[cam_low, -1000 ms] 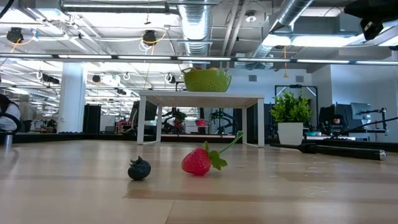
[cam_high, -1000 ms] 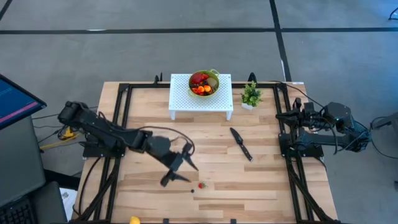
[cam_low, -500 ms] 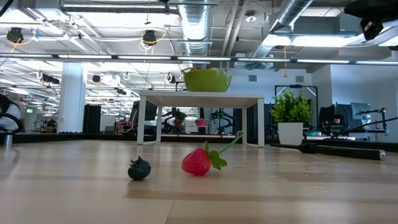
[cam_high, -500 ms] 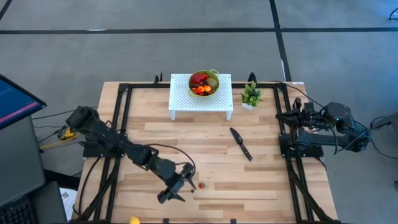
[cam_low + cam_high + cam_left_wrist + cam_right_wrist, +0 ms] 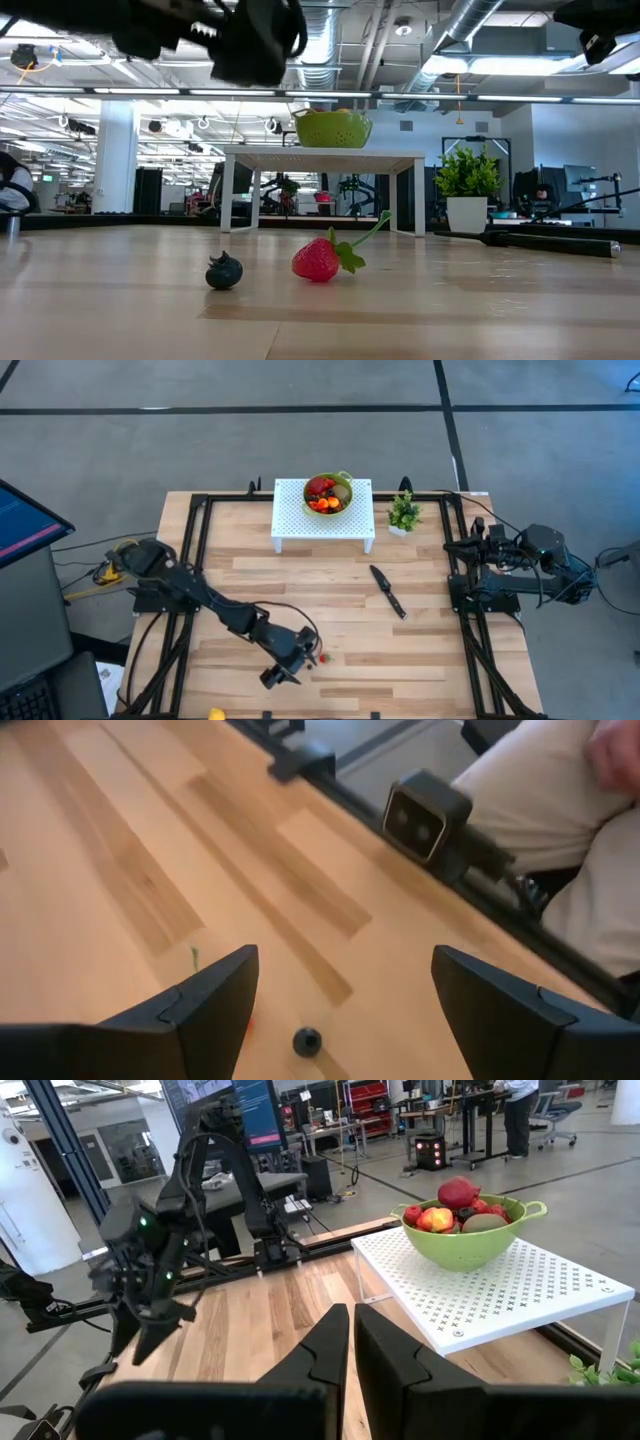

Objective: Pick & Place Fruit
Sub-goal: Put the black blueberry into the green strainer bowl

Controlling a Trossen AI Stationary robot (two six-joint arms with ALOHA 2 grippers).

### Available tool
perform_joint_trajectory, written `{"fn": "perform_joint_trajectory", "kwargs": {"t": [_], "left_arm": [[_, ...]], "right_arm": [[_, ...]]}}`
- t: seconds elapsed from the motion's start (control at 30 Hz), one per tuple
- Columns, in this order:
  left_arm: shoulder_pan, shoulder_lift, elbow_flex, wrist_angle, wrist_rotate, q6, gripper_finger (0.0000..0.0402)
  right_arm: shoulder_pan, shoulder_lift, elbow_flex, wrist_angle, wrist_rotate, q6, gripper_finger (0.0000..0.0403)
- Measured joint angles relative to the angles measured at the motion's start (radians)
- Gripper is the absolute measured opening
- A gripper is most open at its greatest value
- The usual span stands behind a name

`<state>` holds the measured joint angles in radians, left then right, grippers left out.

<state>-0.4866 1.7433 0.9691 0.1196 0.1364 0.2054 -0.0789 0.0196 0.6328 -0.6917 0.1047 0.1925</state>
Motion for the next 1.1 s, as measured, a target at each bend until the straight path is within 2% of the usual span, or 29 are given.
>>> {"fn": "perform_joint_trajectory", "kwargs": {"t": [0.83,0.93,1.1], "left_arm": [[0.045,0.190,0.000,0.050,0.014,-0.004,0.0292],[0.050,0.205,0.000,0.056,0.038,-0.009,0.0280],[0.055,0.204,0.000,0.063,0.053,-0.010,0.0237]], "right_arm": [[0.000,0.000,0.000,0.000,0.000,0.000,0.0017],[0.000,0.000,0.000,0.000,0.000,0.000,0.0017],[0.000,0.000,0.000,0.000,0.000,0.000,0.0017]]}}
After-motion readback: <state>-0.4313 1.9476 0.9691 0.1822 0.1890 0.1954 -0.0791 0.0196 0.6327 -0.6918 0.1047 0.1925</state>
